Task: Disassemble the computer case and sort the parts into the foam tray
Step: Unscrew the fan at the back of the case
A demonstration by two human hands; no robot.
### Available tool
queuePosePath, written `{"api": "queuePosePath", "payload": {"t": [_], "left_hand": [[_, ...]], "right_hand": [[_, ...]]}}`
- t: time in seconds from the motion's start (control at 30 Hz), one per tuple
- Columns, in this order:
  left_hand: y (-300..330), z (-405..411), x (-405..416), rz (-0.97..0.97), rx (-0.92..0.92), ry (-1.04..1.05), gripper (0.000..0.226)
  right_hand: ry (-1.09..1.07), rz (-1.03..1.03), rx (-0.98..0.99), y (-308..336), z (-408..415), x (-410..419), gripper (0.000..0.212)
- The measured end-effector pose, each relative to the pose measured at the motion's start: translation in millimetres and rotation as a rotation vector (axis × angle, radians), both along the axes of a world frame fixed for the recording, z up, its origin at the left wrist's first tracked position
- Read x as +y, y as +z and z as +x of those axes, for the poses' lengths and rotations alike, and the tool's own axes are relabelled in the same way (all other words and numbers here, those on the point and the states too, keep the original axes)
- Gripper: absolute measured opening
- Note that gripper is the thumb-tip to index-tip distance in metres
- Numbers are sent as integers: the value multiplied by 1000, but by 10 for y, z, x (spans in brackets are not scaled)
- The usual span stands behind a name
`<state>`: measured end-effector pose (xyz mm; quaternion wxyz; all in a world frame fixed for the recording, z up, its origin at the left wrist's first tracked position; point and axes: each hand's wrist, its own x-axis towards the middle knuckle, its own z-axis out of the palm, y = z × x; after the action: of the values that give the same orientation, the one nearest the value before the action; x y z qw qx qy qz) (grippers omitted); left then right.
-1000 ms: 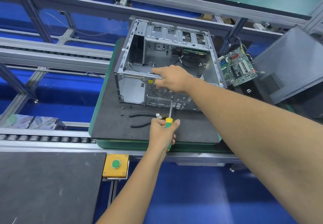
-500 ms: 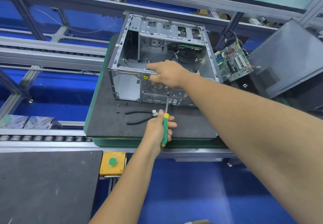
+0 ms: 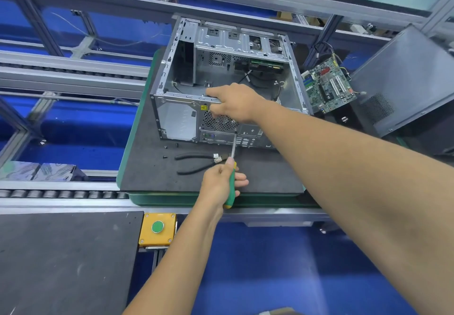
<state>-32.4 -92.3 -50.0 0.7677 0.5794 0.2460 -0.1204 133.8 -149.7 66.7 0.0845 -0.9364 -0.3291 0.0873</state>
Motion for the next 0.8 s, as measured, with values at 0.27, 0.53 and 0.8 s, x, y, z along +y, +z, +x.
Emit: {"api": "queuePosePath", "payload": {"t": [0.27, 0.53, 0.8], "left_hand": [[48, 60, -87, -129, 113, 31, 38], [-14, 25, -12, 70, -25, 167, 39], [158, 37, -1, -165, 38, -21, 46]], "right_hand": [[6, 6, -12, -23, 14, -8, 10], [13, 11, -11, -31, 26, -12, 12], [14, 9, -2, -30, 37, -13, 12]]}}
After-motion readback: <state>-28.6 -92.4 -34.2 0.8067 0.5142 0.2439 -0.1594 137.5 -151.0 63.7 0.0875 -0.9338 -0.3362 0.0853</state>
